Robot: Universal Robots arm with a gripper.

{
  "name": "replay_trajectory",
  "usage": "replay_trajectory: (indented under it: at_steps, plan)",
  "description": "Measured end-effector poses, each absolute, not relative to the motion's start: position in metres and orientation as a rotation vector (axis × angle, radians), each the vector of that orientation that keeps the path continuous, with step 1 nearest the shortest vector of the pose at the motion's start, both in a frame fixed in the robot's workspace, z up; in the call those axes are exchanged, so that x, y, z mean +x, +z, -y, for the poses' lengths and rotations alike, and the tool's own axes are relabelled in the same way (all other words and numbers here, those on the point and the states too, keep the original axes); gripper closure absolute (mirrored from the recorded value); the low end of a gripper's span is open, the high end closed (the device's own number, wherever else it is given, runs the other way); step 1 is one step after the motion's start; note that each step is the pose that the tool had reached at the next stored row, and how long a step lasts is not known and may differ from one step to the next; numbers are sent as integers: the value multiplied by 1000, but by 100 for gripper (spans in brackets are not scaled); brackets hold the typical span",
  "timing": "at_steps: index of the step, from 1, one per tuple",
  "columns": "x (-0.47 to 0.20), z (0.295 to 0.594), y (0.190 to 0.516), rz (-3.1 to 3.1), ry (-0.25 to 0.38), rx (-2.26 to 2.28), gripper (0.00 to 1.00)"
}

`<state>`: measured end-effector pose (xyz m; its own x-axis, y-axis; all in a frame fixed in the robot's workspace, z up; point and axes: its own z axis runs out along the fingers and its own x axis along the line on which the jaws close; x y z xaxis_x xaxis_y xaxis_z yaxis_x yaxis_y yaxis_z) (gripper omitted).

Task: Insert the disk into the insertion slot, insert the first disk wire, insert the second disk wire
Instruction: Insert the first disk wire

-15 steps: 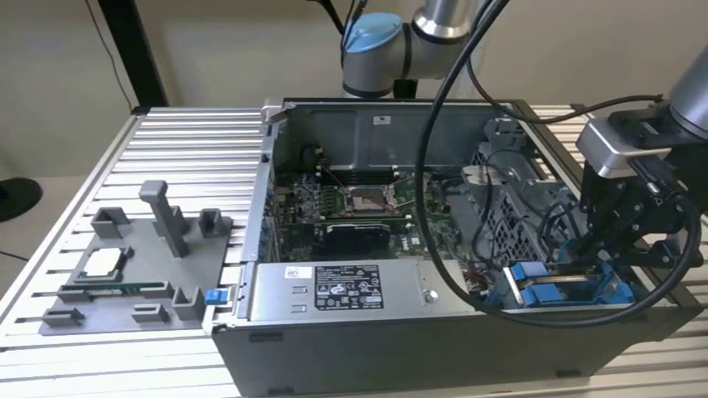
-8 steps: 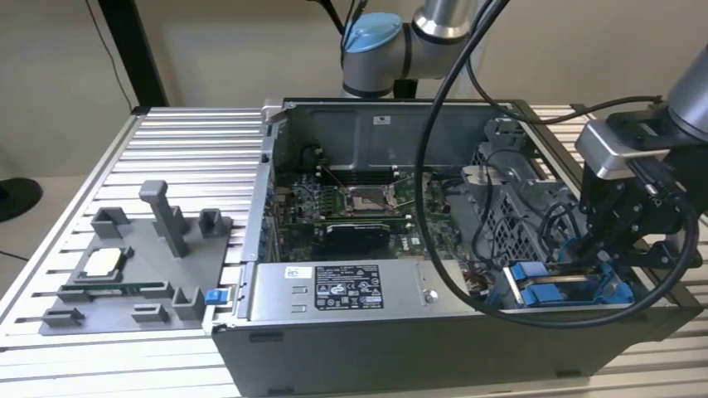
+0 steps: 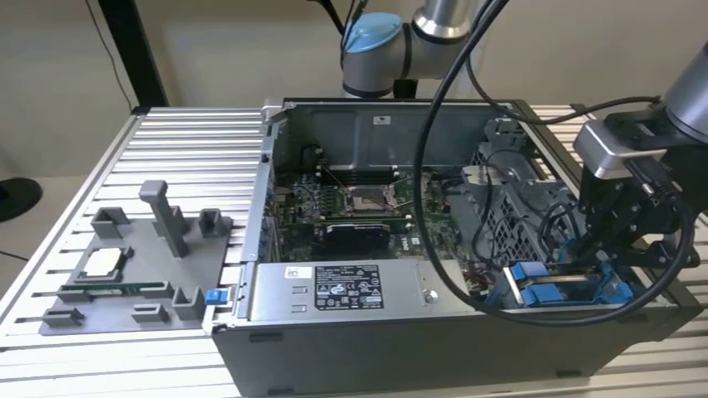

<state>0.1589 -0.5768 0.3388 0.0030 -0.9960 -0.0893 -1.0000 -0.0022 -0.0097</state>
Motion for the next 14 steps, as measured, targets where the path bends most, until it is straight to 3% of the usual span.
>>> replay_trajectory:
  at_steps: [7,8,14]
  plan:
    - [159,577,329,-2171,83,-2168,100]
    - [159,577,327,-2170,83,-2167,0]
    - [159,577,326,-2168,78,-2166,0]
